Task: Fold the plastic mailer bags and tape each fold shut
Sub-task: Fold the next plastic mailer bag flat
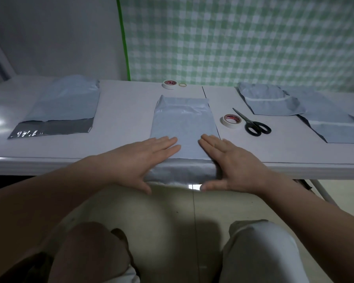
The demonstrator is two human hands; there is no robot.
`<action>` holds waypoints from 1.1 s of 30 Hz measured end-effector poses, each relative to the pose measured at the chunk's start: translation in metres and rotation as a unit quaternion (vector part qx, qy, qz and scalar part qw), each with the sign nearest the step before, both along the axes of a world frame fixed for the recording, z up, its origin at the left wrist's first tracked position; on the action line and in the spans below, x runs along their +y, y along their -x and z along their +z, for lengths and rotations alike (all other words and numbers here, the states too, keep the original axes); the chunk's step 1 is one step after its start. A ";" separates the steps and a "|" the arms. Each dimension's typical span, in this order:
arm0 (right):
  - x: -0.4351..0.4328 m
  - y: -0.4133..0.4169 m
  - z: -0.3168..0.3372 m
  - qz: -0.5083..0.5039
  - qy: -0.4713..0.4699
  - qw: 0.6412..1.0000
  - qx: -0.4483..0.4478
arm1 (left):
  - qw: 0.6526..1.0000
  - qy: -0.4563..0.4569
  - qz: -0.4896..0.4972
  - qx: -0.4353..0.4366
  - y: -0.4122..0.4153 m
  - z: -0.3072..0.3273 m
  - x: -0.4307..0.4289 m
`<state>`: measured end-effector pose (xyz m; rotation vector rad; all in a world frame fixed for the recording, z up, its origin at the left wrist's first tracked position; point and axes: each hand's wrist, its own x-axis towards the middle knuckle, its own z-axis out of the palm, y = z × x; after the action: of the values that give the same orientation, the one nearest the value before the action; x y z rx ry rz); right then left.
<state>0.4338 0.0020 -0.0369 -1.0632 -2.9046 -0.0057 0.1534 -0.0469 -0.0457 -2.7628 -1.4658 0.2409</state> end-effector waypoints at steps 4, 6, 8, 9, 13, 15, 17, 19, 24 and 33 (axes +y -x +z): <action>0.001 -0.009 -0.009 0.024 -0.075 0.997 -0.015 | 0.989 -0.109 -0.029 -0.100 0.008 -0.013 -0.005; -0.001 -0.012 -0.012 0.026 -0.094 0.995 0.039 | 0.983 -0.125 -0.019 -0.132 0.009 -0.014 -0.008; -0.001 -0.016 -0.015 0.030 -0.091 0.989 0.114 | 0.978 -0.109 0.001 -0.180 0.006 -0.012 -0.011; -0.001 -0.017 -0.015 0.022 -0.072 0.985 0.154 | 0.971 -0.095 0.015 -0.218 0.004 -0.010 -0.012; -0.001 -0.012 -0.013 -0.066 0.057 0.952 0.295 | 0.929 -0.120 0.073 -0.342 -0.005 0.000 -0.012; -0.001 -0.005 -0.010 -0.147 0.128 0.909 0.369 | 0.900 -0.114 0.160 -0.390 -0.010 0.005 -0.011; 0.001 0.001 -0.007 -0.213 0.137 0.885 0.391 | 0.879 -0.113 0.228 -0.403 -0.016 0.007 -0.009; 0.002 0.008 -0.006 -0.253 0.077 0.894 0.363 | 0.878 -0.146 0.255 -0.377 -0.022 0.006 -0.007; 0.001 0.019 -0.009 -0.315 0.054 0.873 0.368 | 0.863 -0.184 0.306 -0.358 -0.029 -0.001 0.004; -0.008 0.031 -0.010 -0.348 0.008 0.839 0.419 | 0.857 -0.231 0.335 -0.315 -0.035 -0.001 0.004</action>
<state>0.4028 -0.0063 -0.0470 -1.5503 -1.6571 0.3562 0.1885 -0.0424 -0.0470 -1.9162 -2.1972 -0.9824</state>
